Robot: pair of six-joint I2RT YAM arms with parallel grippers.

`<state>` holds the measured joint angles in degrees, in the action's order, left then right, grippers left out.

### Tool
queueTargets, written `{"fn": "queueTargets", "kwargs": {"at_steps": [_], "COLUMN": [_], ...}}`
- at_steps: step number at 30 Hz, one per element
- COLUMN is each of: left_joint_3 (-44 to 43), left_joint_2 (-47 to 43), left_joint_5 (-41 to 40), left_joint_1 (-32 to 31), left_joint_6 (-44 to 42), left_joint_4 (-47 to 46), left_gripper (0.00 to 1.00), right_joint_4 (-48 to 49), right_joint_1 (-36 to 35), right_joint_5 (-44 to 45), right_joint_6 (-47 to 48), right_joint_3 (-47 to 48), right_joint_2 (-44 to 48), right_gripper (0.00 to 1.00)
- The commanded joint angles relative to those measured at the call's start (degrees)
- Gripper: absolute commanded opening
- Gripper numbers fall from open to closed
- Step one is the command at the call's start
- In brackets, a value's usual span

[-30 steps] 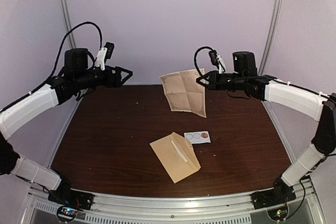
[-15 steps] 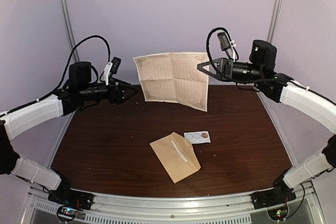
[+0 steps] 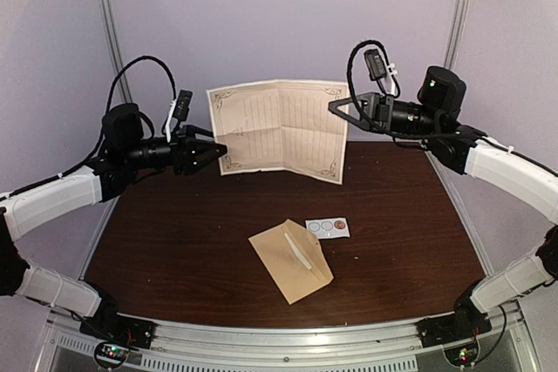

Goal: Place the letter into the envelope and seal it

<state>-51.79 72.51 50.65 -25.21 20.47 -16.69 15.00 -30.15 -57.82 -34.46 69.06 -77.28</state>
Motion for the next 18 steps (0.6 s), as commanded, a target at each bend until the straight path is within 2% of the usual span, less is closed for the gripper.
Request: {"fn": "queueTargets", "kwargs": {"at_steps": [1,4,11,18], "left_joint_3": [0.1,0.0,-0.4,-0.3], "left_joint_2": [-1.0,-0.4,0.4,0.6], "left_joint_5": [2.9,3.1,3.1,1.6], "left_joint_1": [0.0,0.0,-0.1,0.0], "left_joint_6": [1.7,2.1,2.5,2.6], "left_joint_4": [-5.4,-5.5,-5.5,-4.7], "left_gripper": [0.62,0.51,0.35,0.13], "right_joint_4": [2.7,3.0,3.2,2.2], "right_joint_1": [-0.2,-0.4,-0.6,-0.9], "right_joint_5": [-0.8,-1.0,-1.3,-0.7], "right_joint_6": [-0.9,-1.2,-1.0,-0.4], "right_joint_3": [-0.5,-0.6,-0.7,-0.3], "right_joint_2": [-0.5,-0.7,-1.2,-2.0], "right_gripper": [0.00,0.00,0.00,0.00]}}
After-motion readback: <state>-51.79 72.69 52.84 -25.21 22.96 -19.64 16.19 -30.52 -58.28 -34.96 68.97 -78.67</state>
